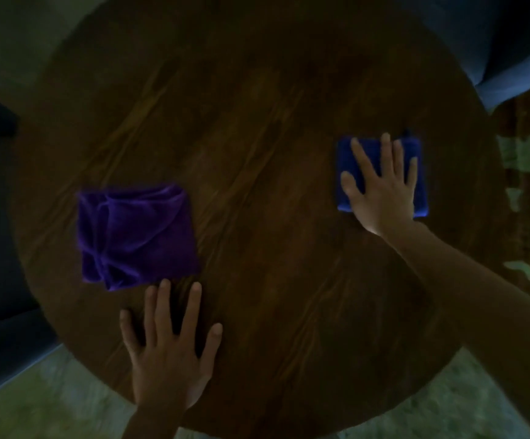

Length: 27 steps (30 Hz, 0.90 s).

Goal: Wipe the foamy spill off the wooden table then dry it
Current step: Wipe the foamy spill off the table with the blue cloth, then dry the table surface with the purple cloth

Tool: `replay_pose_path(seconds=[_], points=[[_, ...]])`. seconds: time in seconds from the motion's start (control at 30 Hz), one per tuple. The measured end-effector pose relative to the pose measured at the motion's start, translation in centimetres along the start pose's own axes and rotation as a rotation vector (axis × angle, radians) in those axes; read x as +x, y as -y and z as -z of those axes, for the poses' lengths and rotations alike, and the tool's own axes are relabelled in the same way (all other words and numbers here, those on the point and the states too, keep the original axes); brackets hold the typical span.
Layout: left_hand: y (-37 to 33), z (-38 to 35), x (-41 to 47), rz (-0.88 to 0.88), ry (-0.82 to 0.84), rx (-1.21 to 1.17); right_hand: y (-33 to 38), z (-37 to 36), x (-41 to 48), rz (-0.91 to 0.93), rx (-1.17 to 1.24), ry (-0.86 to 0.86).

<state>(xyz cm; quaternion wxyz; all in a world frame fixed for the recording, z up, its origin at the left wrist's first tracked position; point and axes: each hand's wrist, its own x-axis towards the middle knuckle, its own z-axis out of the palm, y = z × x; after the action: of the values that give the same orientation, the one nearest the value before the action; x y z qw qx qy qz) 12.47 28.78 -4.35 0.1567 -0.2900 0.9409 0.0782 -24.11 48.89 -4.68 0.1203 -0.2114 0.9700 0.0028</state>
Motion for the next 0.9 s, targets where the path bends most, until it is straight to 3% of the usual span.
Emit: replay_pose_path(seconds=[0.07, 0.17, 0.3, 0.53, 0.77, 0.9], points=[[0.2, 0.1, 0.2, -0.001, -0.026, -0.009, 4.8, 0.6, 2.3, -0.166, 0.063, 0.001], [0.5, 0.2, 0.2, -0.017, -0.088, -0.042, 11.8, 1.1, 4.5, -0.148, 0.107, 0.027], [1.0, -0.6, 0.1, -0.064, -0.177, -0.048, 22.0, 0.8, 5.6, 0.036, 0.058, 0.037], [1.4, -0.8, 0.6, -0.092, -0.146, -0.094, 36.2, 0.3, 5.5, 0.387, 0.040, 0.108], [1.0, -0.1, 0.0, -0.099, -0.100, -0.086, 38.0, 1.0, 4.4, 0.408, 0.096, 0.177], [0.9, -0.1, -0.1, -0.108, -0.063, -0.083, 36.7, 0.4, -4.2, 0.555, 0.238, -0.014]])
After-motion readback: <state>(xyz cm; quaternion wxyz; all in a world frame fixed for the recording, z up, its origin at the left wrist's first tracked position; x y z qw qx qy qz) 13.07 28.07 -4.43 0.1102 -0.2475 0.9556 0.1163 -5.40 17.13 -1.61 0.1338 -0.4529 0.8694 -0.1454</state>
